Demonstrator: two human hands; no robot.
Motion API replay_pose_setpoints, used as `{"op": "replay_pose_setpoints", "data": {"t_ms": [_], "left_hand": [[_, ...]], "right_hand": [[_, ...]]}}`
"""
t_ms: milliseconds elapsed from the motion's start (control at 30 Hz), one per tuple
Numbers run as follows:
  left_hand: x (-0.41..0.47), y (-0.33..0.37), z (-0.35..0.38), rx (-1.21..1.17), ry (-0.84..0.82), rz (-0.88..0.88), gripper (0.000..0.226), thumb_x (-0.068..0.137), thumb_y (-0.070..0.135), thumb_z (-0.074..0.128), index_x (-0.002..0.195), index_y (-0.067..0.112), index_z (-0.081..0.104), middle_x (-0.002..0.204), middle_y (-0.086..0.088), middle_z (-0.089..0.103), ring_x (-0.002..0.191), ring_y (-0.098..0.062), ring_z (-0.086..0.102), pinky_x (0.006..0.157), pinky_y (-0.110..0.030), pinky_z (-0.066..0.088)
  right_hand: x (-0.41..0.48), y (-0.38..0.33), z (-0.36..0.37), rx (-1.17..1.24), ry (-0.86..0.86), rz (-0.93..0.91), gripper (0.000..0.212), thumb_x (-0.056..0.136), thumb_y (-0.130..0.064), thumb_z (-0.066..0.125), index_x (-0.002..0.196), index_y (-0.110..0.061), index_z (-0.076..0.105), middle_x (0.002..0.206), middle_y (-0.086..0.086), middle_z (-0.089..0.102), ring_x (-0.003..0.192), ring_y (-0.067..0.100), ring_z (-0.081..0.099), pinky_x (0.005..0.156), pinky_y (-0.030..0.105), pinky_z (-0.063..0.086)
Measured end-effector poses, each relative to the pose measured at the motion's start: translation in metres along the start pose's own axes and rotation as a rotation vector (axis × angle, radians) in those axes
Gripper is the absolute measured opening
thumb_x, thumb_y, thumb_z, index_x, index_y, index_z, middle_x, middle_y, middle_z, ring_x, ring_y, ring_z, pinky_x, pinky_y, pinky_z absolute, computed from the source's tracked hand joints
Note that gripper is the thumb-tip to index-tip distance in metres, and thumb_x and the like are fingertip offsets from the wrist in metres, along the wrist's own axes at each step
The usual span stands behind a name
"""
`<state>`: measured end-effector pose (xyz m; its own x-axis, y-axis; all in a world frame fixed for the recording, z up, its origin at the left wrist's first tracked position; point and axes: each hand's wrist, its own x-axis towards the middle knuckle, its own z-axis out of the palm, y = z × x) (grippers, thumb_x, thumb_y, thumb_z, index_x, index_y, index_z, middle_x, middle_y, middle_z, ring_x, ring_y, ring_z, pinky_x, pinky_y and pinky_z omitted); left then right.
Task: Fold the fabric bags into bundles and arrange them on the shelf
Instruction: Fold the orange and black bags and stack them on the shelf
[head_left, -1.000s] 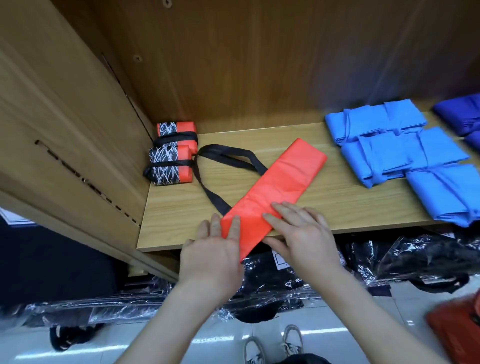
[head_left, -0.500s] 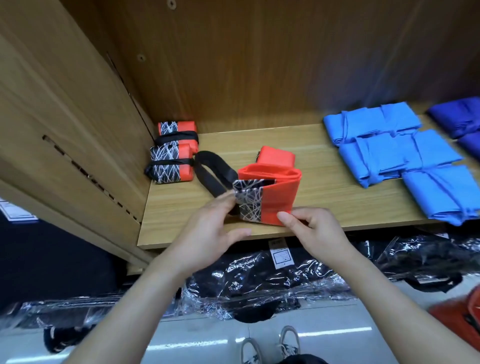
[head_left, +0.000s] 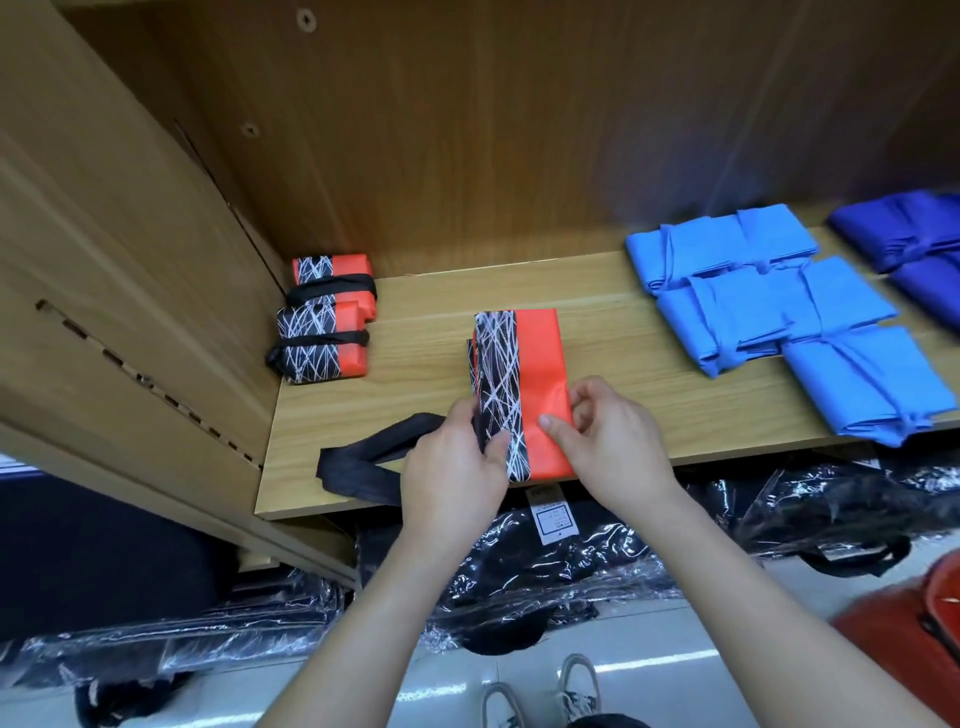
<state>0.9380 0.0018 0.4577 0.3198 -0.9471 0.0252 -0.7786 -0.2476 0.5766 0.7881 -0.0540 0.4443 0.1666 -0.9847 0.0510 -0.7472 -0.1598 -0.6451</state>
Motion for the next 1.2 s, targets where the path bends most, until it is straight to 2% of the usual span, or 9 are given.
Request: {"op": "replay_pose_setpoints", "data": {"t_ms": [200, 300, 400, 533, 633, 733, 900, 1033, 1200], "left_hand": [[-0.005, 0.002, -0.004, 0.071, 0.022, -0.016, 0.057, 0.093, 0.047, 0.056, 0.143, 0.029, 0.036, 0.062, 0.008, 0.058, 0.072, -0.021, 0.063, 0.061, -0.030, 0.039], [-0.001, -0.002, -0.021, 0.030, -0.016, -0.034, 0.047, 0.087, 0.051, 0.064, 0.130, 0.036, 0.054, 0.076, 0.008, 0.068, 0.088, -0.020, 0.067, 0.069, -0.029, 0.045], [0.003, -0.022, -0.041, 0.076, 0.031, 0.001, 0.020, 0.085, 0.043, 0.070, 0.103, 0.034, 0.071, 0.078, 0.013, 0.063, 0.072, -0.016, 0.064, 0.061, -0.026, 0.040], [0.000, -0.047, -0.059, 0.341, 0.306, 0.326, 0.014, 0.083, 0.020, 0.073, 0.097, 0.021, 0.075, 0.096, 0.001, 0.062, 0.095, -0.027, 0.057, 0.078, -0.042, 0.042], [-0.003, -0.039, -0.040, 0.446, 0.122, 0.660, 0.039, 0.078, 0.038, 0.075, 0.112, 0.019, 0.071, 0.128, -0.004, 0.062, 0.121, -0.027, 0.057, 0.099, -0.047, 0.046], [-0.001, -0.033, -0.006, 0.594, -0.130, 0.626, 0.085, 0.067, 0.058, 0.078, 0.136, 0.012, 0.055, 0.147, -0.009, 0.048, 0.136, -0.024, 0.044, 0.109, -0.045, 0.036], [0.005, -0.032, 0.003, 0.512, -0.124, 0.610, 0.074, 0.072, 0.049, 0.078, 0.132, 0.009, 0.059, 0.139, -0.009, 0.056, 0.128, -0.023, 0.054, 0.102, -0.038, 0.045], [-0.003, -0.033, 0.001, 0.489, -0.190, 0.660, 0.076, 0.055, 0.023, 0.084, 0.126, 0.009, 0.063, 0.129, -0.010, 0.064, 0.117, -0.024, 0.062, 0.089, -0.037, 0.056], [-0.006, -0.031, -0.017, 0.327, -0.236, 0.617, 0.075, 0.062, 0.003, 0.070, 0.134, 0.022, 0.057, 0.133, 0.005, 0.061, 0.121, -0.015, 0.057, 0.097, -0.029, 0.050]], "right_hand": [[0.009, -0.006, 0.002, -0.254, -0.064, -0.012, 0.032, 0.091, -0.050, 0.059, 0.093, -0.018, 0.053, 0.083, 0.002, 0.067, 0.084, 0.030, 0.063, 0.069, 0.037, 0.048], [0.010, -0.010, 0.001, -0.301, -0.091, 0.006, 0.034, 0.090, -0.051, 0.059, 0.097, -0.017, 0.055, 0.089, 0.003, 0.067, 0.089, 0.031, 0.063, 0.073, 0.037, 0.049], [0.011, -0.014, 0.000, -0.321, -0.106, 0.014, 0.034, 0.091, -0.049, 0.059, 0.098, -0.016, 0.055, 0.092, 0.004, 0.067, 0.089, 0.031, 0.063, 0.072, 0.036, 0.048], [0.012, -0.017, -0.002, -0.328, -0.128, 0.023, 0.033, 0.091, -0.048, 0.060, 0.098, -0.017, 0.055, 0.094, 0.004, 0.068, 0.091, 0.031, 0.063, 0.069, 0.034, 0.043], [0.015, -0.020, -0.005, -0.308, -0.157, 0.040, 0.032, 0.089, -0.048, 0.063, 0.096, -0.018, 0.057, 0.094, 0.004, 0.068, 0.091, 0.030, 0.063, 0.071, 0.034, 0.045], [0.018, -0.021, -0.011, -0.281, -0.211, 0.078, 0.028, 0.086, -0.048, 0.068, 0.089, -0.022, 0.057, 0.095, 0.004, 0.068, 0.093, 0.030, 0.062, 0.072, 0.033, 0.045], [0.019, -0.023, -0.019, -0.396, -0.179, -0.062, 0.047, 0.084, -0.043, 0.070, 0.119, -0.022, 0.048, 0.122, 0.006, 0.051, 0.109, 0.029, 0.055, 0.081, 0.038, 0.046], [0.036, -0.025, -0.011, -0.337, -0.245, -0.327, 0.078, 0.088, -0.052, 0.061, 0.151, -0.032, 0.020, 0.160, 0.002, 0.014, 0.147, 0.023, 0.015, 0.113, 0.044, 0.028], [0.050, -0.009, 0.000, -0.242, -0.325, -0.254, 0.087, 0.077, -0.061, 0.067, 0.149, -0.025, 0.033, 0.149, -0.005, 0.040, 0.137, 0.020, 0.035, 0.111, 0.038, 0.031]]}}
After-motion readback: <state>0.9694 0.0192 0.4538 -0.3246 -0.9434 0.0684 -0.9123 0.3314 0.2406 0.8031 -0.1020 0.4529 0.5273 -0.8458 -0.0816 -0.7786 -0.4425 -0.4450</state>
